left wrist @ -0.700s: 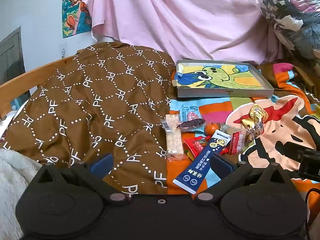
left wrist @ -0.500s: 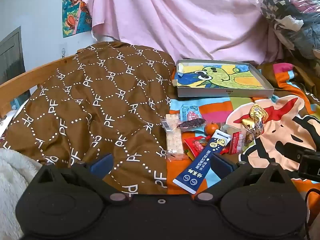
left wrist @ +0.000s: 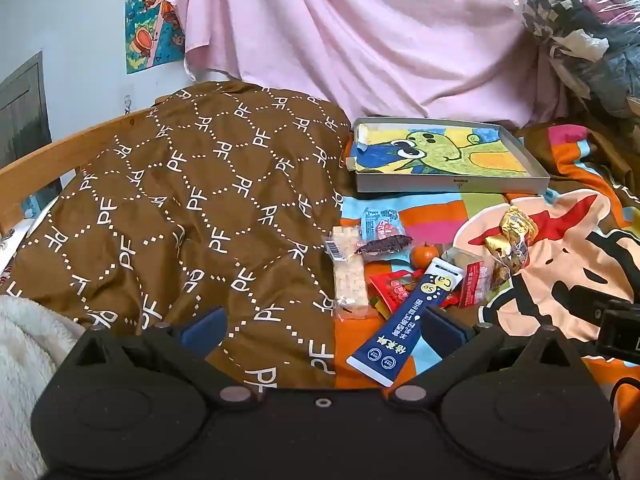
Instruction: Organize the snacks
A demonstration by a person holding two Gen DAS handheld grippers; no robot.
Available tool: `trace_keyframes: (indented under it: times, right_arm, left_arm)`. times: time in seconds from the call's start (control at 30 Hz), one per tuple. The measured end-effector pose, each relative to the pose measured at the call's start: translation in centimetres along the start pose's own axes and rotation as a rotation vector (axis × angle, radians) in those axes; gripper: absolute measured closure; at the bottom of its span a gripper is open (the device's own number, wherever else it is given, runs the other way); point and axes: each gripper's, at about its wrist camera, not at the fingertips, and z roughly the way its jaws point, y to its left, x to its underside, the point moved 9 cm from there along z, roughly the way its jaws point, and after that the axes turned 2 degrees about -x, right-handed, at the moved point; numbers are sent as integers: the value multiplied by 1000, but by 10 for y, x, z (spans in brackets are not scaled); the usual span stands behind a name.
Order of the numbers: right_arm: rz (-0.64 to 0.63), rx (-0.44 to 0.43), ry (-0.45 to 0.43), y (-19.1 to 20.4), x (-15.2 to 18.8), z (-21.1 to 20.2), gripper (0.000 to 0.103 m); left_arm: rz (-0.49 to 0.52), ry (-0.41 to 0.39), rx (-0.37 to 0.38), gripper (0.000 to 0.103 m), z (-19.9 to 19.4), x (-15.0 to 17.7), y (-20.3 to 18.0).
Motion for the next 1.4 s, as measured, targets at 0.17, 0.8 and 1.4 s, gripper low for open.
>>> trace_keyframes:
  times: [0.17, 0.8, 1.4]
  right_arm:
    - [1, 0, 2, -1, 2, 0, 0]
    - [1, -2, 4, -1, 2, 1, 0]
    - [1, -2, 7, -1, 2, 2, 0]
  left_arm:
    - [0, 3, 0, 1, 0, 0, 0]
    - [0, 8, 3, 1, 0, 3, 0]
    - [-2, 11, 3, 1, 0, 2, 0]
